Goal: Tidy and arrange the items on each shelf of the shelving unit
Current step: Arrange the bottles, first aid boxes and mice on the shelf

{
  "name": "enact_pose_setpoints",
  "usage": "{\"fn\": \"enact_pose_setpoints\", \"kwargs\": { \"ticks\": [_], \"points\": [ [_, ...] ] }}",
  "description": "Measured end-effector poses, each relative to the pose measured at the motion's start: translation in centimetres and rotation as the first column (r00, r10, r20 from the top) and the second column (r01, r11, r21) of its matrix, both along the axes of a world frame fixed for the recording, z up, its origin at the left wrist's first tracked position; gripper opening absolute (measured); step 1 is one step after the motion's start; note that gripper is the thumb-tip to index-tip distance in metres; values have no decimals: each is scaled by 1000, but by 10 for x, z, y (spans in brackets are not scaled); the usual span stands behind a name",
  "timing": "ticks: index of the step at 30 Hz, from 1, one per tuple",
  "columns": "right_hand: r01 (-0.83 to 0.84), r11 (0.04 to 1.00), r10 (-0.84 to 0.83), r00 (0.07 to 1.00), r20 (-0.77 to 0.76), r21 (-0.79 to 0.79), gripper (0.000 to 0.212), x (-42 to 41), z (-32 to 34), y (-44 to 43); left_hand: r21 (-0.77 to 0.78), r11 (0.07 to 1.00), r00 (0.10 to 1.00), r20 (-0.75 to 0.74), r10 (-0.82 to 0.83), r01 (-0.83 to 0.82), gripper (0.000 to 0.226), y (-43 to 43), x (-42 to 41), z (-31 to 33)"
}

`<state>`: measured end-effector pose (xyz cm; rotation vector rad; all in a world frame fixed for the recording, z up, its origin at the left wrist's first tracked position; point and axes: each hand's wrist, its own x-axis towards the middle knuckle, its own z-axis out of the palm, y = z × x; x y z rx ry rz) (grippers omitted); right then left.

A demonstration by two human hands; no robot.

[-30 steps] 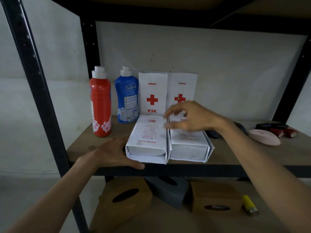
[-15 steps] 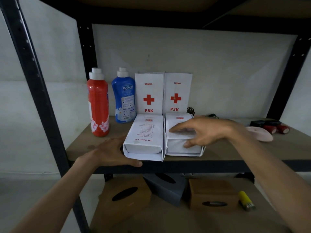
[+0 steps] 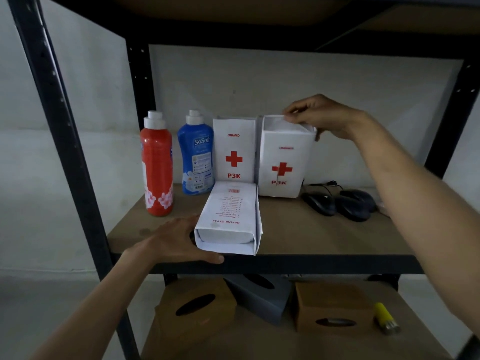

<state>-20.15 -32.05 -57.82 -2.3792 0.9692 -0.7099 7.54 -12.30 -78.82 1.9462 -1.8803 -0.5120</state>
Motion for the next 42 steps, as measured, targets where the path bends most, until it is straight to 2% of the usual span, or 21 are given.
{"fn": "enact_pose_setpoints", "kwargs": {
  "ticks": [4,6,7,9,11,13,15,16,19,20,23,25,27,31,39,42],
  "points": [
    [169,979,-139,962,236,-112,11,24,-16,-25,6,1000,1000,-7,-1,1,127,-1,0,1],
    [308,947,-254,893,372,-94,10,31,-29,-33,0,1000,1000,-14,-4,4,125,0,-1,1],
    [373,924,-302,845,441,-83,14,33,-36,-35,-5,1000,1000,-15,-12,12,124,0,-1,1],
    [462,885,-360,758,545,-59,36,35,-45,-40,-9,1000,1000,-12,-26,26,121,0,-2,1],
    [495,869,-401,706,583,-2,59,34,-49,-36,-7,1000,1000,-11,-17,17,123,-1,-1,0],
    [470,882,-391,683,616,38,72,34,-55,-31,-9,1000,1000,-16,-17,17,121,-3,-1,0],
    [426,904,-337,676,656,26,74,33,-66,-24,-11,1000,1000,-18,-24,24,123,-3,0,0],
    [400,916,-307,673,673,18,69,32,-73,-20,-15,1000,1000,-15,-27,27,122,-4,0,-1],
    [326,945,-229,703,673,-18,36,29,-94,-10,-32,999,999,-35,-40,38,101,-4,-1,-3],
    [289,957,-197,726,659,-32,38,29,-102,-9,-35,999,999,-37,-37,36,96,-4,-1,-3],
    [201,979,-140,786,603,-35,76,30,-127,-16,-34,999,999,-32,-24,23,93,-4,-2,-3],
    [193,981,-161,783,601,10,84,30,-138,-21,-29,999,999,-32,-18,17,92,-4,-1,-4],
    [169,982,-186,769,611,86,83,28,-144,-25,-32,999,999,-31,-18,17,89,-4,0,-5],
    [108,959,-245,781,574,262,68,27,-159,-39,-34,999,999,-24,-21,20,90,-4,0,-3],
    [64,963,-195,832,520,260,63,21,-154,-47,-23,1000,1000,-15,-6,5,94,-2,-2,1],
    [55,963,-191,831,522,265,64,20,-155,-47,-29,1000,1000,-10,-10,10,104,0,-5,3]
  ]
}}
